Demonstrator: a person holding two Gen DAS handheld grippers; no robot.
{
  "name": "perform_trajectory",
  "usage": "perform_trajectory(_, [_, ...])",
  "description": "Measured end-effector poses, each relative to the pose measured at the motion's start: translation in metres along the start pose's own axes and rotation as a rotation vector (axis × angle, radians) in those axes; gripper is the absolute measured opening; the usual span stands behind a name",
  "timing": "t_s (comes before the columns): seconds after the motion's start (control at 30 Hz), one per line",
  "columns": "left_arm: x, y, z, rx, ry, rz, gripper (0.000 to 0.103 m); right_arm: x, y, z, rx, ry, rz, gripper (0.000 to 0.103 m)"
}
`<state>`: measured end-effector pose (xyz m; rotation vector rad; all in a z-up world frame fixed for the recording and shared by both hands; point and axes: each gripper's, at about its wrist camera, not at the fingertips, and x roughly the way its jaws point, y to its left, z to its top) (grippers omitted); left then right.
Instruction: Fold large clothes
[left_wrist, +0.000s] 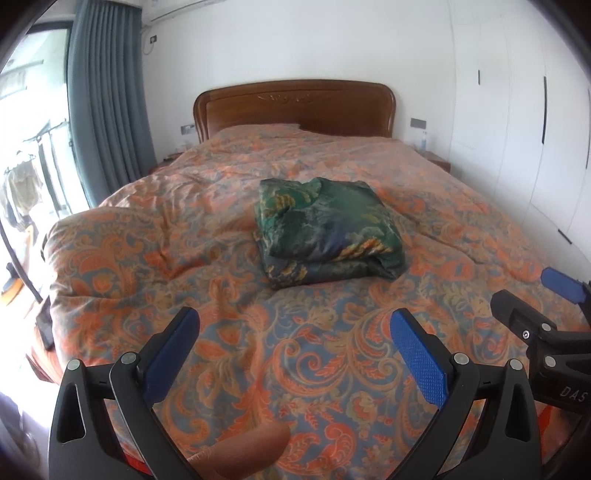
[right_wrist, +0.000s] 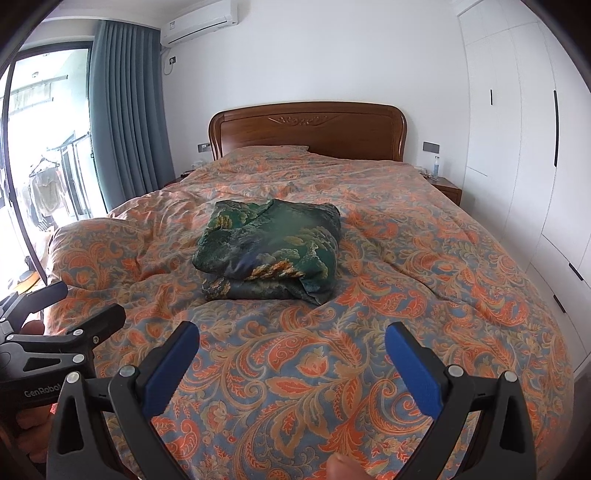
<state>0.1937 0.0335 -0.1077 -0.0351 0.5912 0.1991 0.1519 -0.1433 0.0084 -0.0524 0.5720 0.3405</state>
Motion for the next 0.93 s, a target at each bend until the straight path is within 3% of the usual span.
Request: perform_trajectory(0.93, [-0.0064,-0.0008,-0.0017,0.003,-0.018,0.016,0.103,0.0002,0.0074,-0.0055,-0.022,0.014,-0.001,0.103])
